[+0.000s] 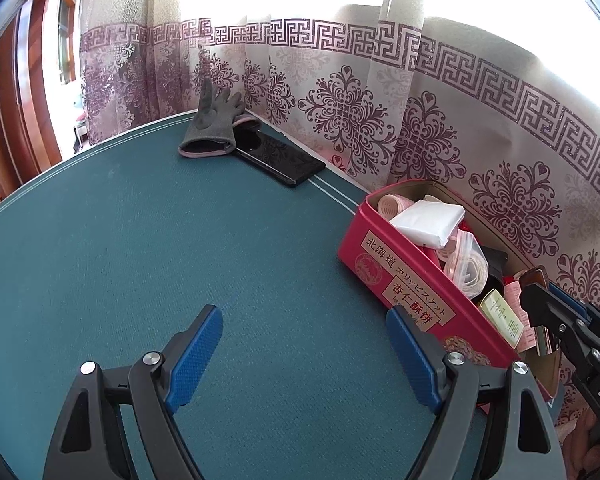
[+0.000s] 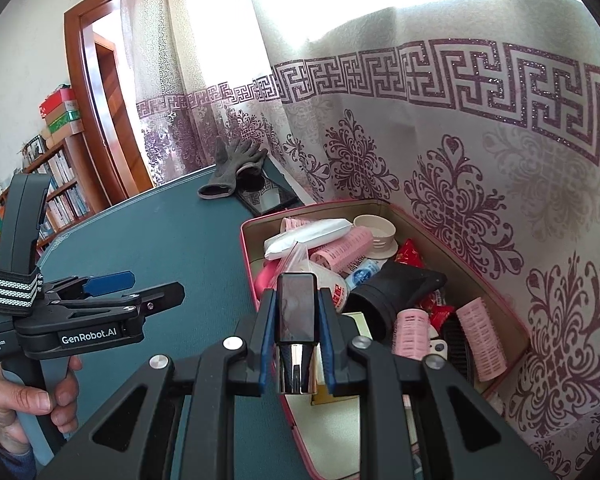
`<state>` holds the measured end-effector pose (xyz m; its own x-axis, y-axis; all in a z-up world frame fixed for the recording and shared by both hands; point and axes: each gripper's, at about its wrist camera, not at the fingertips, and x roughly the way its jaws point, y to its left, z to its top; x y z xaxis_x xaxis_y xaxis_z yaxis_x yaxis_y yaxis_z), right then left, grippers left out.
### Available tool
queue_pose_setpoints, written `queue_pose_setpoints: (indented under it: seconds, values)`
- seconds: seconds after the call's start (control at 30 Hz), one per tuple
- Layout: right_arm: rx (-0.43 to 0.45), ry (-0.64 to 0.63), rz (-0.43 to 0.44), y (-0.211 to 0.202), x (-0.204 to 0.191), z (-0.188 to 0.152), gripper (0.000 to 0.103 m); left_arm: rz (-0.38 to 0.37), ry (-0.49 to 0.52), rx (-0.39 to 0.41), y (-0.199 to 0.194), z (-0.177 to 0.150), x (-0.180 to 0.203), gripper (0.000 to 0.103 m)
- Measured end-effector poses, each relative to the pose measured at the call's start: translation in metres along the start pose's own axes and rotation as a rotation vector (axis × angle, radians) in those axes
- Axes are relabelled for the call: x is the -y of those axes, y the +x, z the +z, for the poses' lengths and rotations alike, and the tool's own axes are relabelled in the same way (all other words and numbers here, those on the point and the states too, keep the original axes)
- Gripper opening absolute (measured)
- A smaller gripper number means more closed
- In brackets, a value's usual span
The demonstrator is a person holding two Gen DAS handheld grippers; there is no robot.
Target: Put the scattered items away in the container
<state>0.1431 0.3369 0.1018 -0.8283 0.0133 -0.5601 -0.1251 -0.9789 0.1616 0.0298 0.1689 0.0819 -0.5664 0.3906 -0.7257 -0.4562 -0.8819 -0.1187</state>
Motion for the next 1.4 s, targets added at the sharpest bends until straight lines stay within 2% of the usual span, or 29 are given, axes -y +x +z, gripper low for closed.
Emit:
queue_pose_setpoints:
  seconds: [0.3,0.6,0.63,0.7,0.77,1.03,1.3,1.33,1.37,1.4]
  values:
    - [0.018,0.019,-0.082,-0.002,0.024,0.010,0.022,0.000,0.021,-0.018,0.005,-0.007,0.005,0.086]
    - [0.037,0.008,-0.103,0.014,0.027,0.028,0.024,0.003,0.023,-0.027,0.005,-0.011,0.005,0.086]
    - [0.034,0.012,-0.100,0.015,0.029,0.028,0.025,0.004,0.025,-0.028,0.005,-0.012,0.005,0.086]
    - [0.036,0.021,-0.097,0.012,0.031,0.027,0.040,0.005,0.031,-0.027,0.004,-0.014,0.006,0.086]
    - [0.046,0.021,-0.105,0.005,0.033,0.023,0.047,0.005,0.037,-0.026,0.003,-0.015,0.008,0.086]
    - [0.026,0.014,-0.131,-0.028,0.037,-0.006,0.053,-0.018,0.060,-0.003,-0.007,-0.018,0.018,0.086]
    - [0.013,-0.049,-0.118,-0.048,0.015,-0.026,0.077,-0.036,0.096,0.022,-0.028,-0.023,0.034,0.086]
    - [0.013,-0.054,-0.116,-0.050,0.013,-0.028,0.079,-0.039,0.098,0.023,-0.031,-0.024,0.035,0.087]
    - [0.013,-0.059,-0.114,-0.053,0.011,-0.030,0.080,-0.040,0.098,0.023,-0.033,-0.024,0.036,0.097]
    - [0.011,-0.063,-0.114,-0.054,0.010,-0.032,0.080,-0.039,0.097,0.031,-0.036,-0.025,0.038,0.103]
